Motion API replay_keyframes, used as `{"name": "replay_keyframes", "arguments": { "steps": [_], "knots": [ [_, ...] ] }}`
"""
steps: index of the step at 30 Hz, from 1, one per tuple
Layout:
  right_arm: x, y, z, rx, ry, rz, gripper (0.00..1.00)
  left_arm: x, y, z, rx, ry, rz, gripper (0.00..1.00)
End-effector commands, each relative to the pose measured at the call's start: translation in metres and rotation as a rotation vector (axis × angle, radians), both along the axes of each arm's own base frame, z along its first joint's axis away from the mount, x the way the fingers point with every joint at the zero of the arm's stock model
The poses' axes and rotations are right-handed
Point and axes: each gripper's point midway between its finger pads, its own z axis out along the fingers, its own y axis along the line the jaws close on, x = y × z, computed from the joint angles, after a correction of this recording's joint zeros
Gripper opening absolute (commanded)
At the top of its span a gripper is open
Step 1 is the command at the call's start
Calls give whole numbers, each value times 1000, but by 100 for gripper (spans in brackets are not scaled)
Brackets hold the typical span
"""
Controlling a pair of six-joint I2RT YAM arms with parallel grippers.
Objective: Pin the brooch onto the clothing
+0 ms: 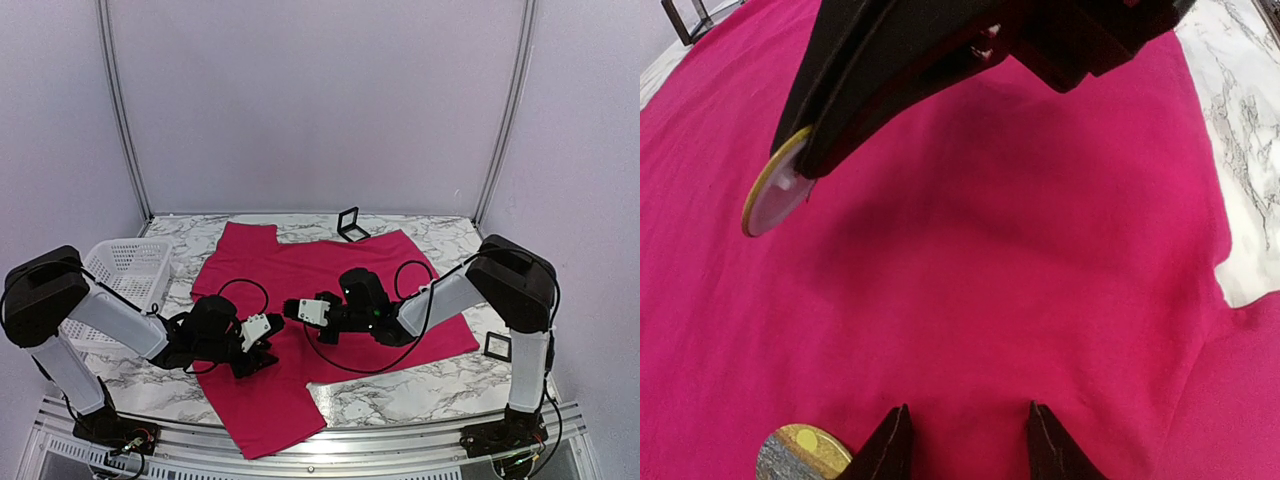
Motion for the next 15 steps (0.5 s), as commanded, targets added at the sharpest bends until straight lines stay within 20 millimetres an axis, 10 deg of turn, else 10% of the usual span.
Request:
{"name": "replay_keyframes", "arguments": {
  "steps": [1,7,15],
  "knots": [
    [-8,11,28,66,-91,44,0,-3,12,-19,63,18,25,38],
    [-13,13,20,56,-115,44,0,-5,3,-11,25,32,6,0],
    [-22,21,19,63,-218,47,0,-5,-2,14,-42,8,-6,0]
  ]
}}
